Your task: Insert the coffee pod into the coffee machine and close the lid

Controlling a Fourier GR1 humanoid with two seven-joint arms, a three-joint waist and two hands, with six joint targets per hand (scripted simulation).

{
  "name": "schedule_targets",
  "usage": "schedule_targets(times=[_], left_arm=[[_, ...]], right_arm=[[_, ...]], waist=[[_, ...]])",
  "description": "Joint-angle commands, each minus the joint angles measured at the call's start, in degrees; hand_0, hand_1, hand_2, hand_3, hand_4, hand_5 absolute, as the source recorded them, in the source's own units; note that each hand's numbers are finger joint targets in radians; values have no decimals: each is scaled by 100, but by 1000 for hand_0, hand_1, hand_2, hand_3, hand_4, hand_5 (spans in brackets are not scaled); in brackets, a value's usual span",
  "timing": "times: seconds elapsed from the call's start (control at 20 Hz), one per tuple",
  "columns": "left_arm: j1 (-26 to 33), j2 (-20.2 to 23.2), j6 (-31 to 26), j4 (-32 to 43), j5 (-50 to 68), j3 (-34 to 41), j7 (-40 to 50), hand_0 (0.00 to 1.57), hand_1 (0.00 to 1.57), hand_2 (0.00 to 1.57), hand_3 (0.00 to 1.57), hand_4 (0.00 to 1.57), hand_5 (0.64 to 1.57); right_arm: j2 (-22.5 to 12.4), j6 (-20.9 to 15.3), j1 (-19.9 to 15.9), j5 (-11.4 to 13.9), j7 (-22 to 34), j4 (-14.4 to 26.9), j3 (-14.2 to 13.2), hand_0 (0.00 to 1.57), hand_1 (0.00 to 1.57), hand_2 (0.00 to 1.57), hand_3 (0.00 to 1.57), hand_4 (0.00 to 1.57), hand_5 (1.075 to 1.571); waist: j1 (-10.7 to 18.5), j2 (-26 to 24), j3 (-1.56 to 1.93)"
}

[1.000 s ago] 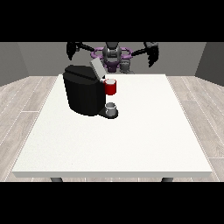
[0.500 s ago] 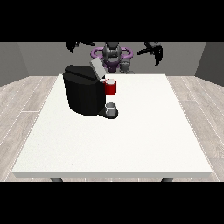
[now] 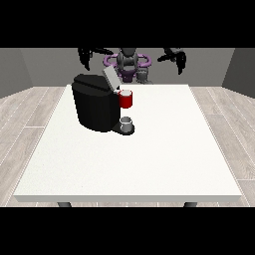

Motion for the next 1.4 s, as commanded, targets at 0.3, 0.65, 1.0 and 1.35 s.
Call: schedule_targets(times=[0.3,0.65,1.0,1.35], left_arm=[[717,140,-59,-1522,407,-279,480,0,0,0,0,301,1571],[837,192,77,-2090,452,-398,548,0,0,0,0,360,1571],[1156,253,251,-2401,626,-363,667,0,0,0,0,336,1571],[1185,444,400,-2663,559,-351,835,0,0,0,0,347,1571]], right_arm=[[-84,75,-493,-90,40,546,34,0,0,0,0,0,1571],[341,-246,-701,214,-595,784,343,0,0,0,0,0,1571],[172,206,-1349,21,-154,895,416,0,0,0,0,0,1571],[59,206,-1645,235,-270,1045,530,0,0,0,0,200,1571]], waist=[[-114,500,-2],[15,981,0],[-276,1099,-3],[-302,1269,-2]])
